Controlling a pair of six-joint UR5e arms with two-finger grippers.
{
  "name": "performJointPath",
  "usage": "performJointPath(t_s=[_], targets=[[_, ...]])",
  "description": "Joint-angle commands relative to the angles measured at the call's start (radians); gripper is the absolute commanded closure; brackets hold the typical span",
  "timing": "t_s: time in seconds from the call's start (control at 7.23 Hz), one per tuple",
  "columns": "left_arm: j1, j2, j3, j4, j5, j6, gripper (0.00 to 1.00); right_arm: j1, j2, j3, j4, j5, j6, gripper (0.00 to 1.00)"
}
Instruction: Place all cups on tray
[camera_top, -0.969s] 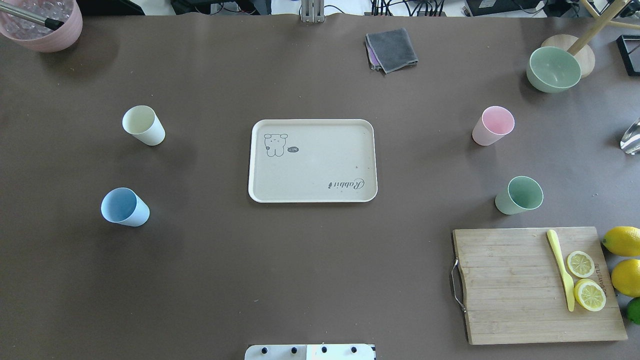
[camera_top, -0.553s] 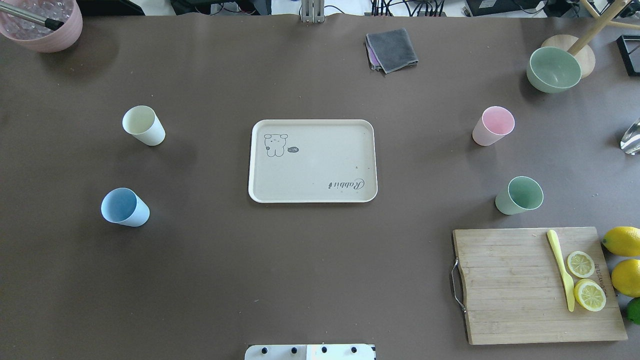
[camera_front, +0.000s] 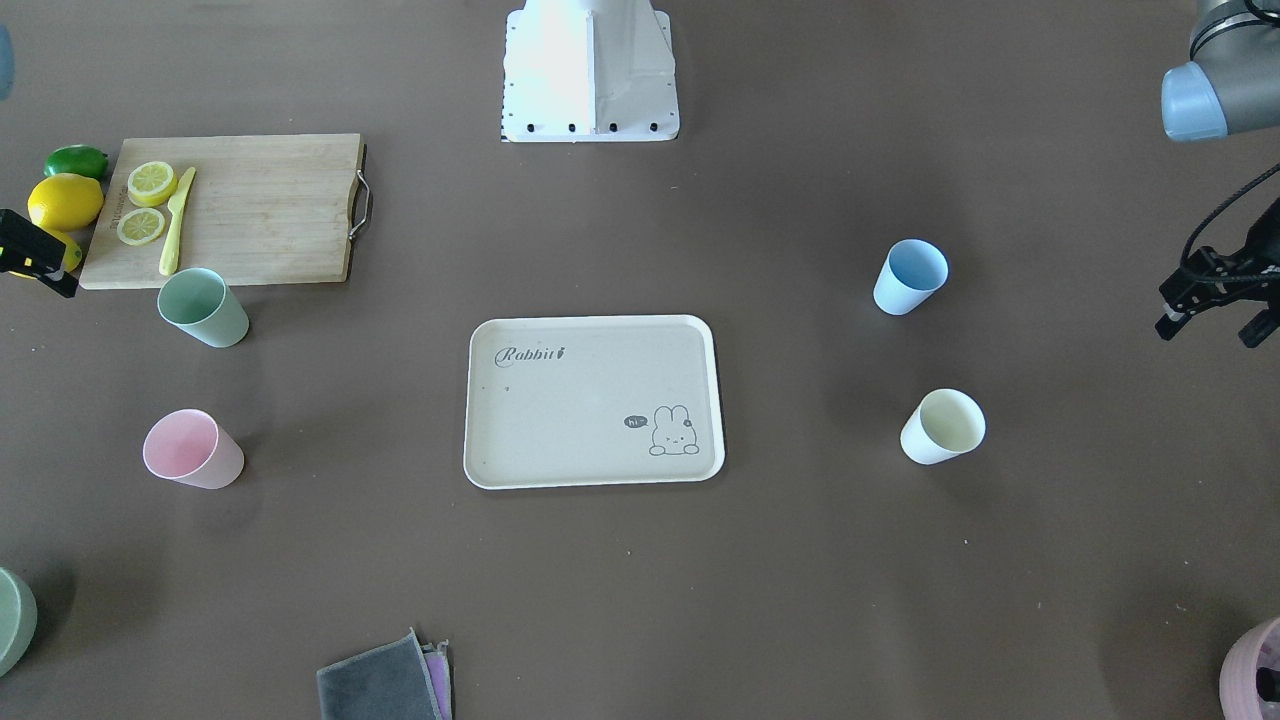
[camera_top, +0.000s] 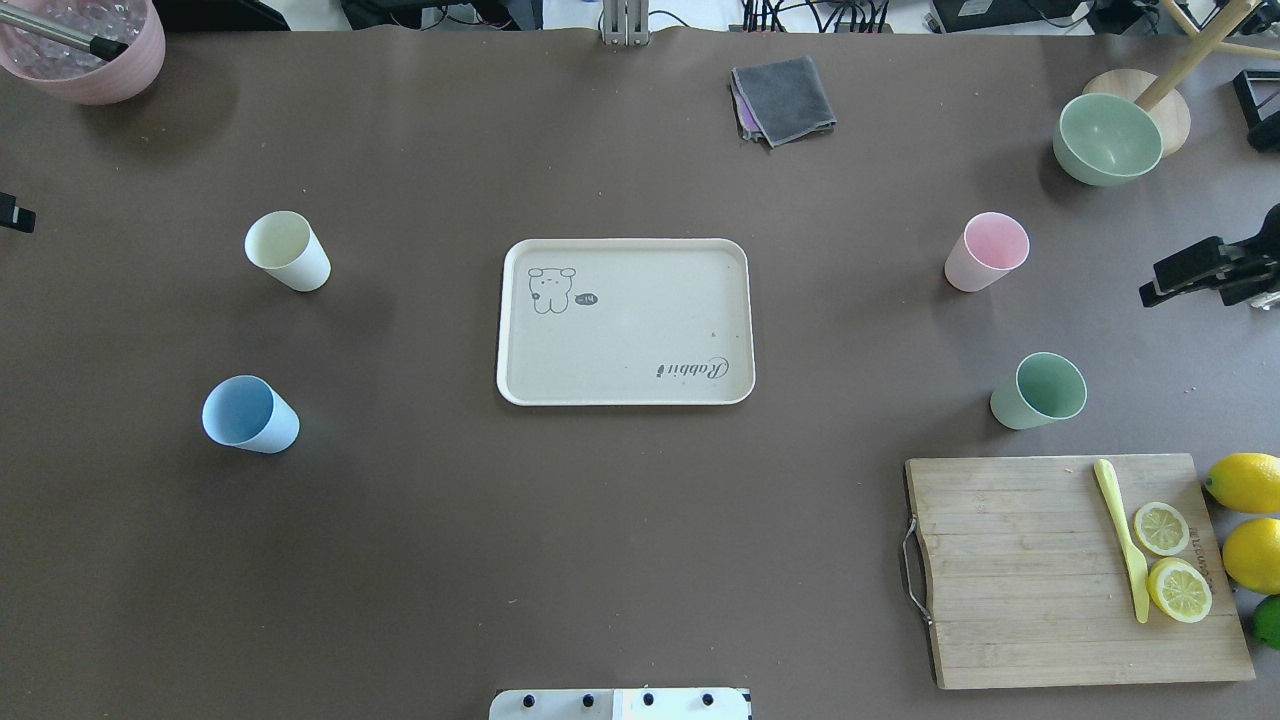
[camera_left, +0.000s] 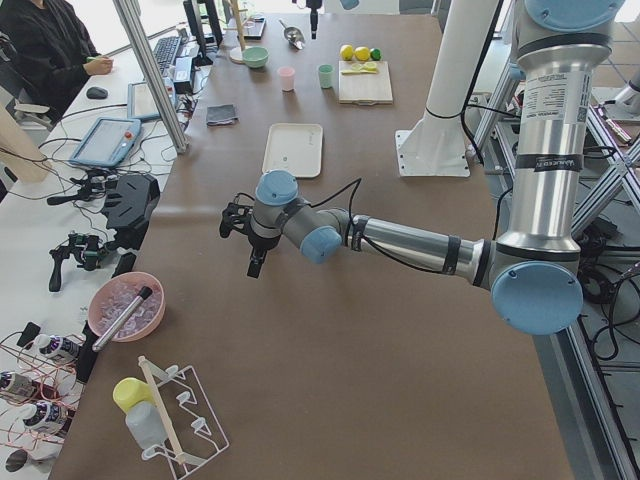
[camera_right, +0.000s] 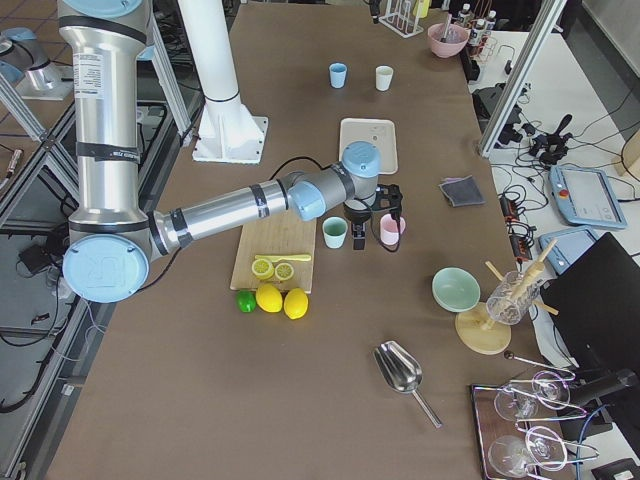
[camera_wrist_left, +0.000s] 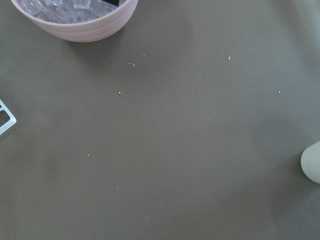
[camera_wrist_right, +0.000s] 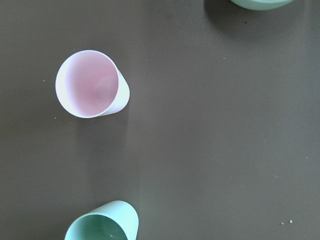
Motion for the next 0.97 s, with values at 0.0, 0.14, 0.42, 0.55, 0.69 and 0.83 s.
performJointPath(t_s=[0.0,0.14,0.42,0.55,0.69,0.83], targets=[[0.004,-0.003,-0.002,-0.002,0.008,-0.029,0.02,-0.115,-0.013,-0.004,0.050,-0.057,0.102,0.00],[0.027,-0.003,-0.014,-0.004,0.021,-0.104,0.02,-0.150,-0.026,-0.006,0.088,-0.080,0.147,0.00],[0.105,-0.003,-0.060,-0.004,0.046,-0.222,0.02,-0.210,-0.022,-0.021,0.100,-0.115,0.203,0.00],[0.139,0.001,-0.075,-0.002,0.070,-0.235,0.02,-0.225,-0.022,-0.032,0.100,-0.125,0.203,0.00],[0.183,0.003,-0.100,-0.002,0.074,-0.309,0.02,-0.227,-0.025,-0.033,0.100,-0.125,0.205,0.00],[0.227,0.004,-0.134,0.001,0.096,-0.366,0.02,-0.227,-0.027,-0.033,0.100,-0.125,0.205,0.00]])
